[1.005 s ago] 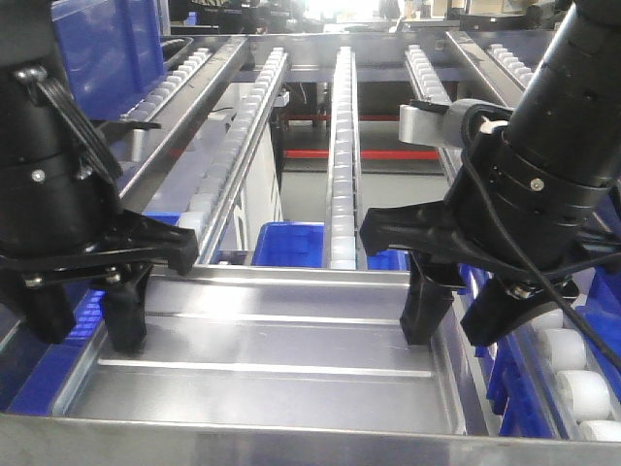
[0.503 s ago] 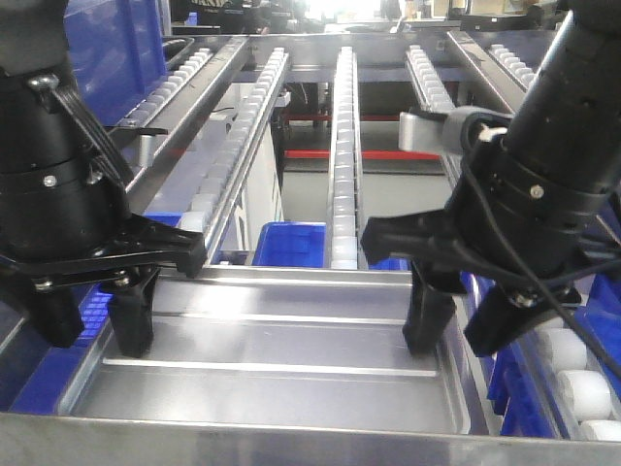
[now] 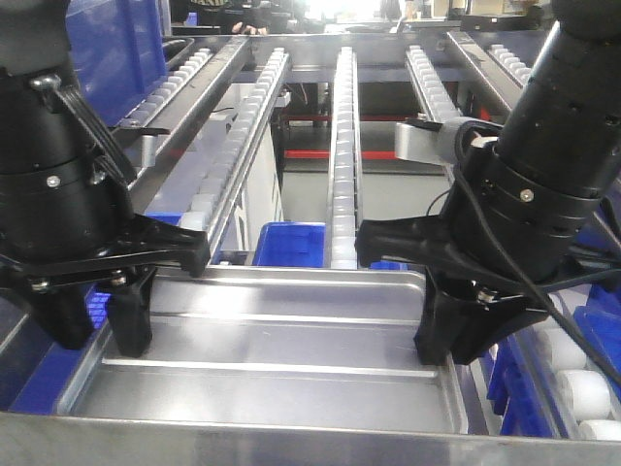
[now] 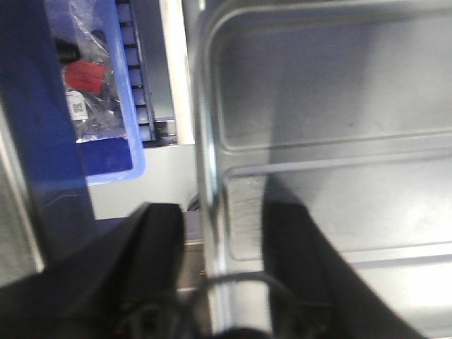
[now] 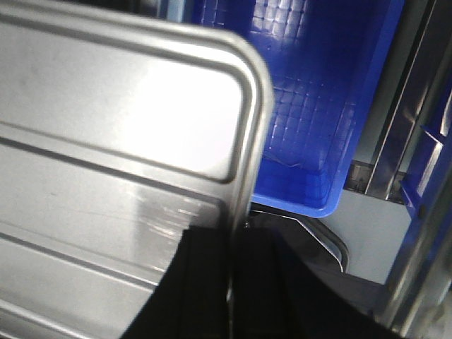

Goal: Grab silver tray and stack on right shelf
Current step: 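Close both grippers on the silver tray's edges, then lift the silver tray up off the shelf with both grippers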

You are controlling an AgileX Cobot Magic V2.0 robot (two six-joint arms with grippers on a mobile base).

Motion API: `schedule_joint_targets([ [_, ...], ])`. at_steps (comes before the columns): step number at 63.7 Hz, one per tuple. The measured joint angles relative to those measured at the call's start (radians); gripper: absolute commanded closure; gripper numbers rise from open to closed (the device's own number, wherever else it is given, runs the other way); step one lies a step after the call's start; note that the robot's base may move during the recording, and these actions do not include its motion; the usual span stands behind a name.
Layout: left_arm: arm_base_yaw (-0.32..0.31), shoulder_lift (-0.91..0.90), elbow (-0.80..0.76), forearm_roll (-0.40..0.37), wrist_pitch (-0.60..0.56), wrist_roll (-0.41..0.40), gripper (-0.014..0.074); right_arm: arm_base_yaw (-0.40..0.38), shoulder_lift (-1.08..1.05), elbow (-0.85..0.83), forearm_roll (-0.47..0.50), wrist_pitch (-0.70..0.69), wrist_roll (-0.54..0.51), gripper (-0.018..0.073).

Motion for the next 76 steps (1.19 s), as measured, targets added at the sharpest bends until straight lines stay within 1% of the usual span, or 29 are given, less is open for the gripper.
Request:
schedule_joint_targets([
  [3,0.000,0.000,0.000,0.000,-0.002,0.000,0.0640,0.000,0.000,0.000,0.000,0.000,0.000,0.0502],
  [5,0.000,0.000,0.000,0.004,0.002,0.000,0.0699,0.000,0.000,0.000,0.000,0.000,0.002,0.0503],
  [6,0.000,0.000,0.000,0.006,0.004,0.000,0.0709,0.000,0.000,0.000,0.000,0.000,0.002,0.0503],
  [9,0.000,0.000,-0.002,0.010,0.007,0.000,0.0685,0.000,0.000,0.000,0.001,0.003,0.002,0.0503],
  [21,0.000,0.004,-0.024,0.006,0.020,-0.018,0.0689,0.000,-0.017,0.000,0.001,0.011,0.006,0.0503],
  [29,-0.005,0.009,-0.081,0.002,0.080,-0.018,0.0689,0.000,-0.058,0.002,-0.019,0.041,0.011,0.0501],
  [37,-0.024,-0.006,-0.149,0.010,0.138,-0.018,0.0689,-0.002,-0.093,-0.042,-0.089,0.136,0.048,0.0501],
  [45,-0.044,-0.035,-0.226,0.014,0.188,-0.018,0.0689,-0.004,-0.118,-0.129,-0.229,0.273,0.157,0.0501],
  [52,-0.053,-0.060,-0.299,0.014,0.230,-0.018,0.0689,-0.004,-0.148,-0.204,-0.322,0.358,0.232,0.0501],
  [61,-0.054,-0.088,-0.382,0.016,0.282,-0.019,0.0689,-0.004,-0.204,-0.273,-0.361,0.426,0.261,0.0501],
  [70,-0.054,-0.099,-0.434,0.022,0.310,-0.019,0.0689,-0.004,-0.242,-0.291,-0.372,0.446,0.266,0.0501],
  [76,-0.058,-0.099,-0.440,0.024,0.319,-0.019,0.0689,-0.004,-0.247,-0.292,-0.372,0.453,0.269,0.0501],
])
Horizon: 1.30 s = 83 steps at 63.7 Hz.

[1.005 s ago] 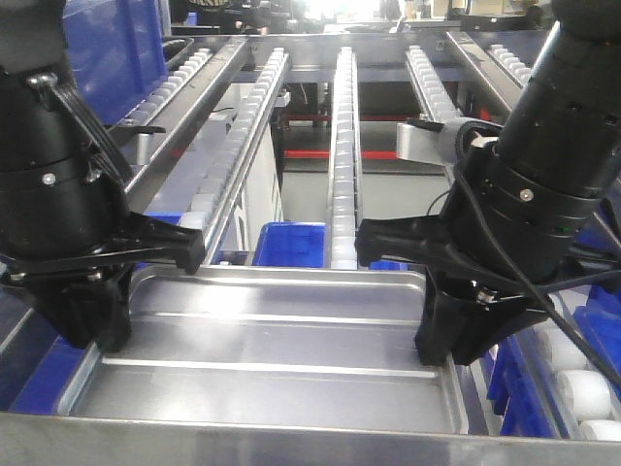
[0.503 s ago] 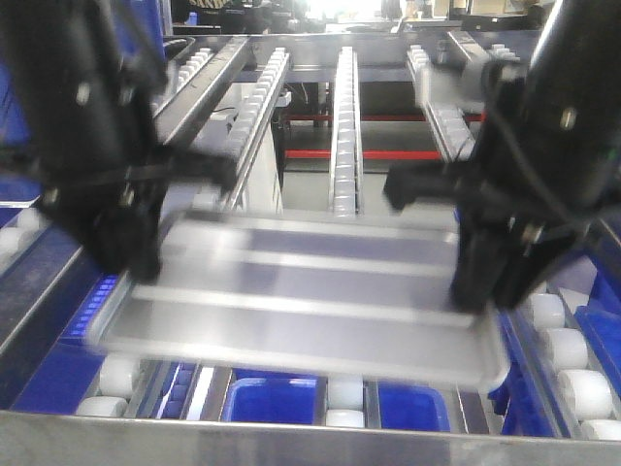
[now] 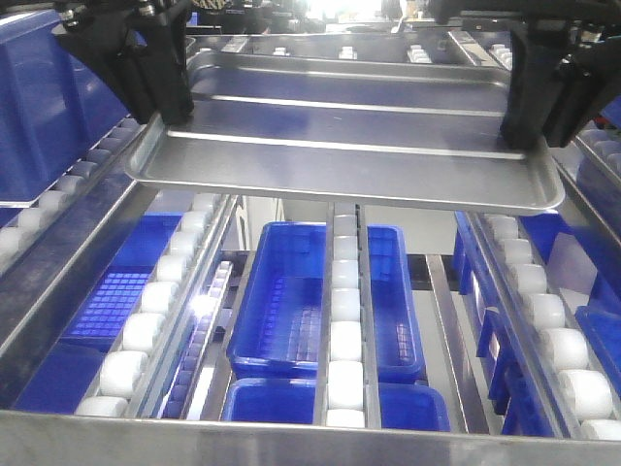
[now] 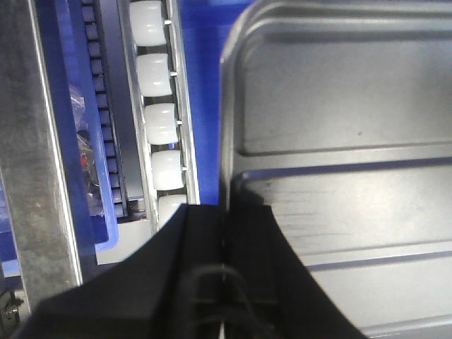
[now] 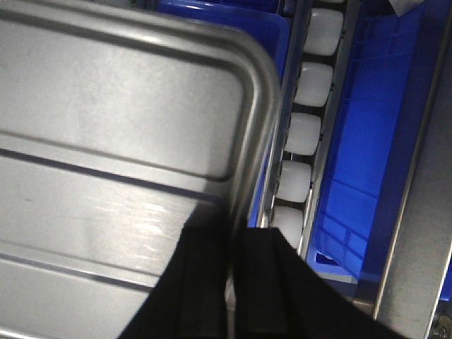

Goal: Grab silver tray and stack on right shelf
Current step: 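Lift the silver tray up off the shelf with both grippers, then hold the tray raised in both grippers while driving to the other rack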

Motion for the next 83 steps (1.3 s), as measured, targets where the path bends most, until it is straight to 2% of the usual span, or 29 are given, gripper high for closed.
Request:
schedule_joint_targets([
  [83,-0.002,0.000,0.000,0.000,0.012,0.000,0.0689,0.002,0.000,0.000,0.002,0.006,0.003,0.0501],
])
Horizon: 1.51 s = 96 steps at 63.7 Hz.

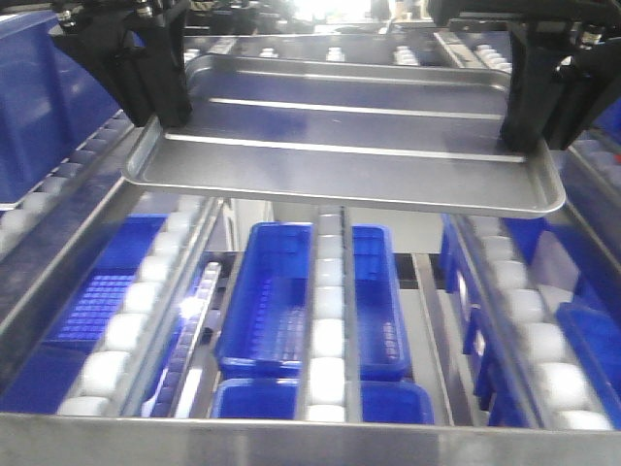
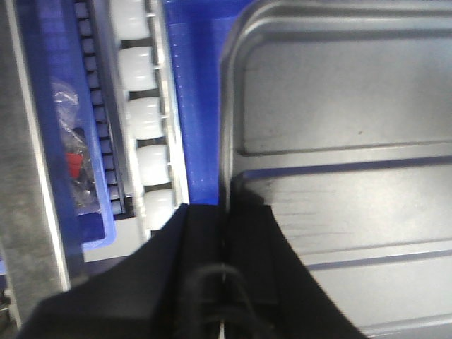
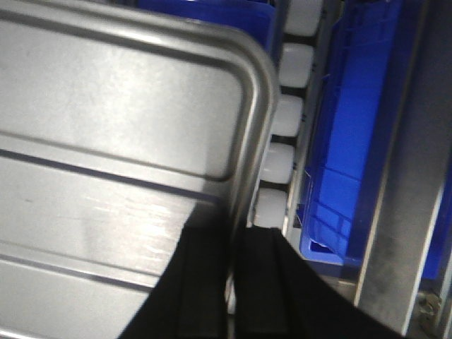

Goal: Grab silver tray and stack on right shelf
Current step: 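Hold the tray raised in both grippers while driving to the other rack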

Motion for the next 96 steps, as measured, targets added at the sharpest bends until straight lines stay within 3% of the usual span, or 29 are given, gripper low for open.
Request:
schedule_joint_targets([
  [96,0.000,0.000,0.000,0.000,0.000,0.000,0.0689,0.000,0.000,0.000,0.000,0.000,0.000,0.0501],
])
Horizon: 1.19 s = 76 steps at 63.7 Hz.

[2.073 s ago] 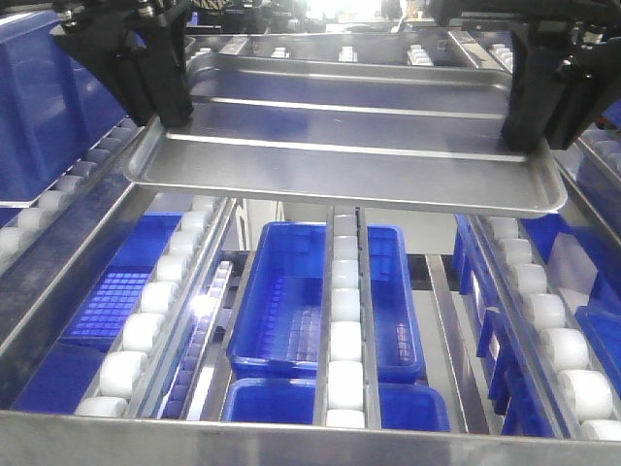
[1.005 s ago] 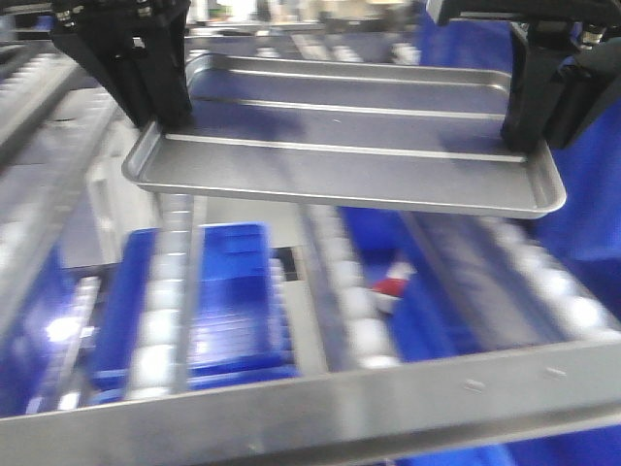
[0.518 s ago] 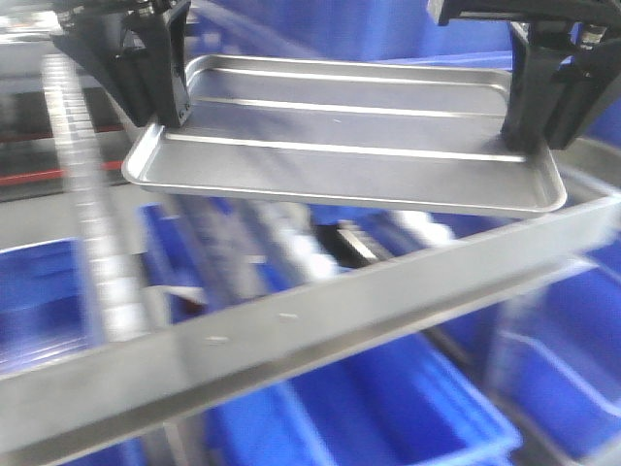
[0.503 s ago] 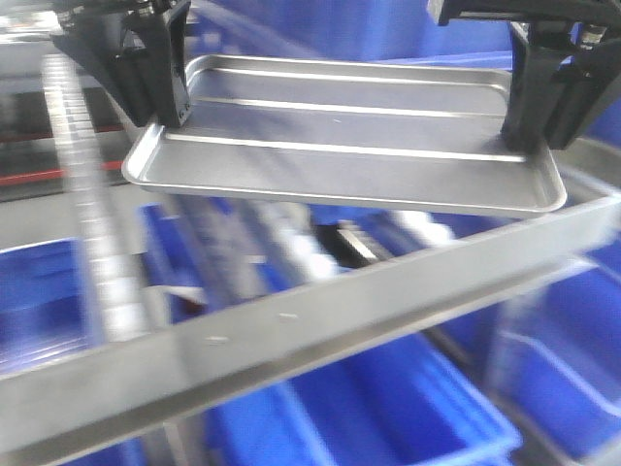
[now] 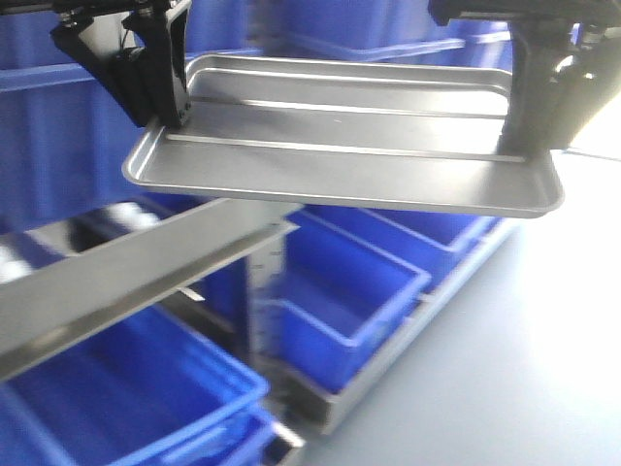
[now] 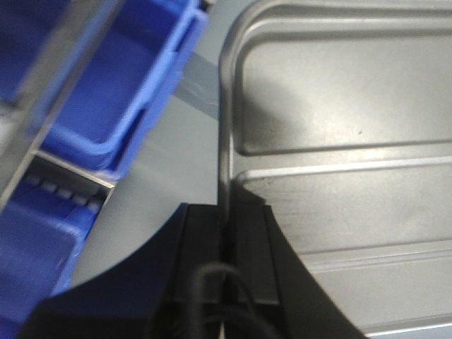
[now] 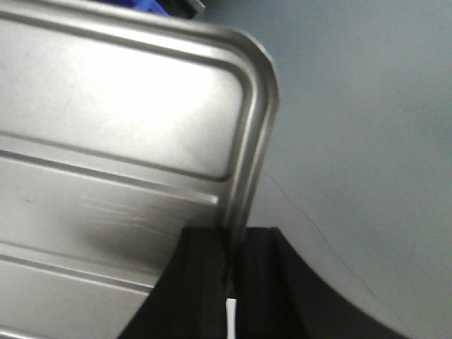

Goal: Grab silver tray and stack on right shelf
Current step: 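Hold the tray raised in both grippers while driving to the other rack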

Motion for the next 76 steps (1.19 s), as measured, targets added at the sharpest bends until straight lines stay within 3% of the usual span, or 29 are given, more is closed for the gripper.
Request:
schedule_joint_targets([
  [76,0.000,0.000,0.000,-0.005,0.001,0.000,0.0689,0.000,-0.004,0.000,-0.002,0.012,0.001,0.0501],
])
